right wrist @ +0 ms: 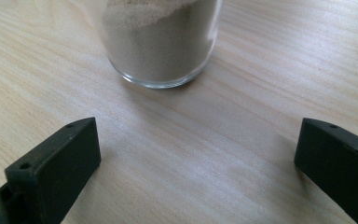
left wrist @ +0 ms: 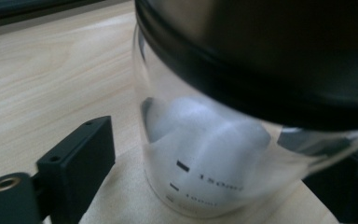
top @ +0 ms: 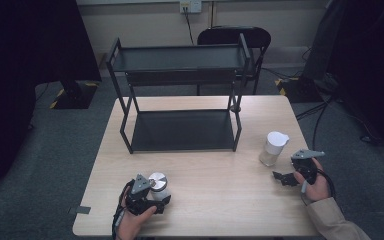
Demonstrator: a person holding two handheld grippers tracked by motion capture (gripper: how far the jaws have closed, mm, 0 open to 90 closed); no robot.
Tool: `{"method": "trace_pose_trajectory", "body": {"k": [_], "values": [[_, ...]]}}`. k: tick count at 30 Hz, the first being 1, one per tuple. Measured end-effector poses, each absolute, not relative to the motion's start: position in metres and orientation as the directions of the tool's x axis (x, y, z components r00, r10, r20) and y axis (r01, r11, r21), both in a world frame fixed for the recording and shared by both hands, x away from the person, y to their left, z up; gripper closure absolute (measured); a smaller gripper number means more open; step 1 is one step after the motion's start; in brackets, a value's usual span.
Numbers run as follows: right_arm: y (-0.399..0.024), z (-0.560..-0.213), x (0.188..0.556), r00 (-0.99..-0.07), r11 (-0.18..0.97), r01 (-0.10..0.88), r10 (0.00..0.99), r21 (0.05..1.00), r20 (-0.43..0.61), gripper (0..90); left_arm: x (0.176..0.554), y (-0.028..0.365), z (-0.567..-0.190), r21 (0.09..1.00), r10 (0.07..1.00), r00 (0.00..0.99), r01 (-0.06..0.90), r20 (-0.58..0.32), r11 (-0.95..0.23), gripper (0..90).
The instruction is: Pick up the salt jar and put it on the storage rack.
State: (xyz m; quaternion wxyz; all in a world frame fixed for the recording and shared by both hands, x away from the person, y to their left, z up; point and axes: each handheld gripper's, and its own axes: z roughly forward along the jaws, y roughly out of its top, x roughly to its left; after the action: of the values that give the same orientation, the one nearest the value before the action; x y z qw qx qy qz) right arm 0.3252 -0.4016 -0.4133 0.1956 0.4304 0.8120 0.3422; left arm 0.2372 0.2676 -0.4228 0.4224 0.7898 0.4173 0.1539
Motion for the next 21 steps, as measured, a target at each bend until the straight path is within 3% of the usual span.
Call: {"method": "trace_pose_trajectory", "body": {"k": [13, 21], "values": [[-0.4015, -0.4134, 0.3252, -0.553, 0.395, 0.565, 0.833, 0.724, -0.023, 0.0, 0.2381, 0.266, -0.4292, 0.809, 0.782, 0.613, 0.514, -0.115, -0.284, 26.7], [-0.4015, -0.4134, 0.3252, -0.553, 0.395, 0.565, 0.833, 0.724, -0.023, 0.0, 0.2337, 0.2576, -0.4227, 0.805, 0.788, 0.613, 0.493, -0.053, -0.33, 29.8]]}}
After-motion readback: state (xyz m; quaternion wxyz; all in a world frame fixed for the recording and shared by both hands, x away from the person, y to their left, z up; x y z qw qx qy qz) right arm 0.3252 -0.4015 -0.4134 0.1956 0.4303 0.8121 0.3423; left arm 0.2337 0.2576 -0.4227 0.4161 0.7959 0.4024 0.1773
